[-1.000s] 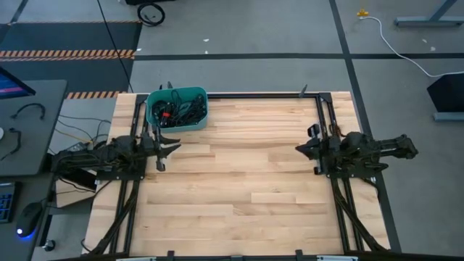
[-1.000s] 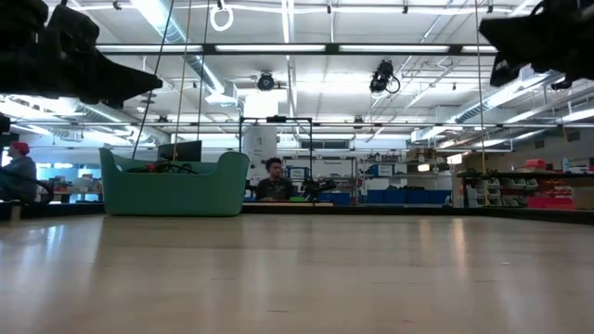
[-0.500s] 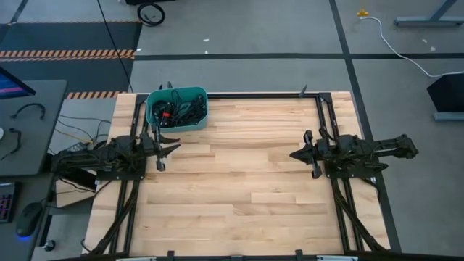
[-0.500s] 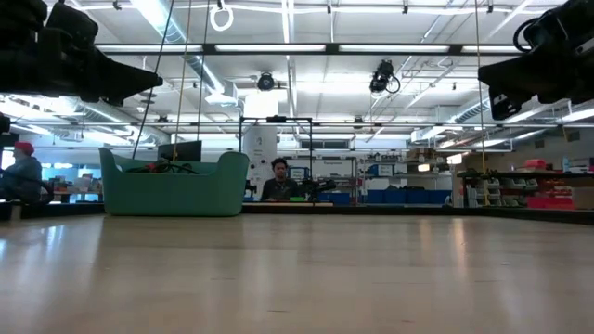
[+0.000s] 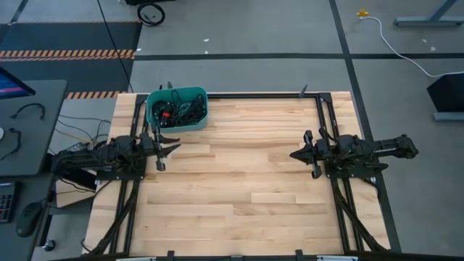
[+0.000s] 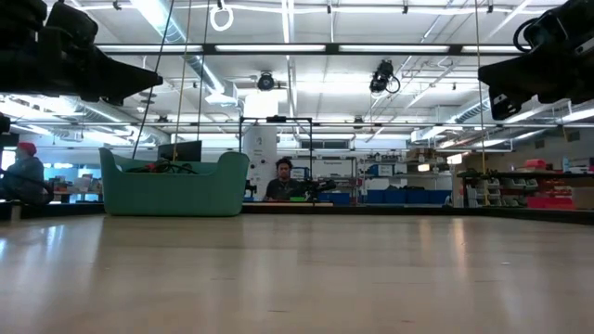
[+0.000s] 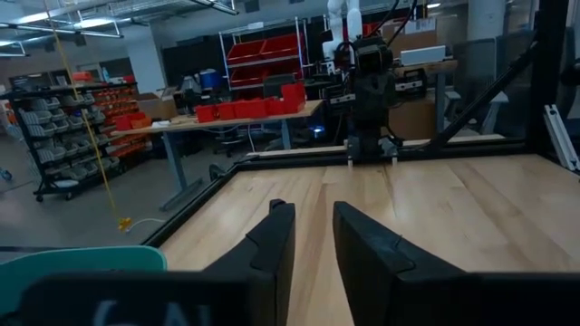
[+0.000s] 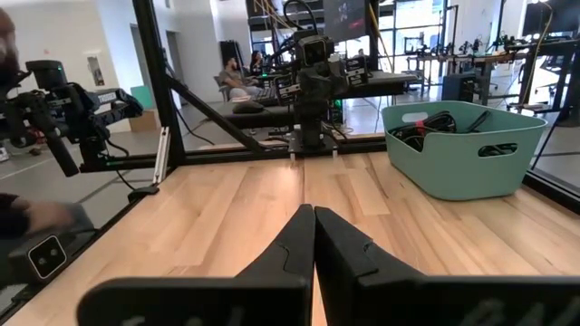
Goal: Pick and place USB-C Cables
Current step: Return to Home Position
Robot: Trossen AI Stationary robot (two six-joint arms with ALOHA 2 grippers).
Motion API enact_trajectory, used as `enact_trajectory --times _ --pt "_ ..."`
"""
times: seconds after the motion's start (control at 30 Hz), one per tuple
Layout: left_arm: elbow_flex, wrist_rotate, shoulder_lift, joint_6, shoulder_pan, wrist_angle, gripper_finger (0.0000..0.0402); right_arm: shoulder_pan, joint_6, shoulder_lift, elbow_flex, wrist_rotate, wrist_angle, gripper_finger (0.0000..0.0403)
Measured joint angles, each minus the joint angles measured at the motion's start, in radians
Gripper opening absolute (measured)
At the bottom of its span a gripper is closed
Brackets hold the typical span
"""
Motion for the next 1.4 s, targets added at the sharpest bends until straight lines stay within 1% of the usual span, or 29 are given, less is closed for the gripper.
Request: enact_trajectory --times 0.13,0.37,0.63,0.9,1.17,1.4 --pt "0.000 0.000 0.000 0.000 0.000 0.001 0.0083 0.000 0.000 0.000 0.000 0.000 0.000 0.0012" --pt "0.000 0.000 0.000 0.000 0.000 0.002 0.0091 0.000 0.000 0.000 0.000 0.000 0.000 0.0012" --pt "0.000 0.000 0.000 -0.001 0.000 0.002 0.0083 0.000 0.000 0.000 0.000 0.000 0.000 0.0012" --pt "0.000 0.000 0.000 -0.001 0.000 0.002 0.0091 0.000 0.000 0.000 0.000 0.000 0.001 0.0012" --pt "0.000 0.000 0.000 -0.001 0.000 0.002 0.0083 0.000 0.000 0.000 0.000 0.000 0.001 0.0012" --pt "0.000 0.000 0.000 -0.001 0.000 0.002 0.0091 0.000 0.000 0.000 0.000 0.000 0.001 0.0012"
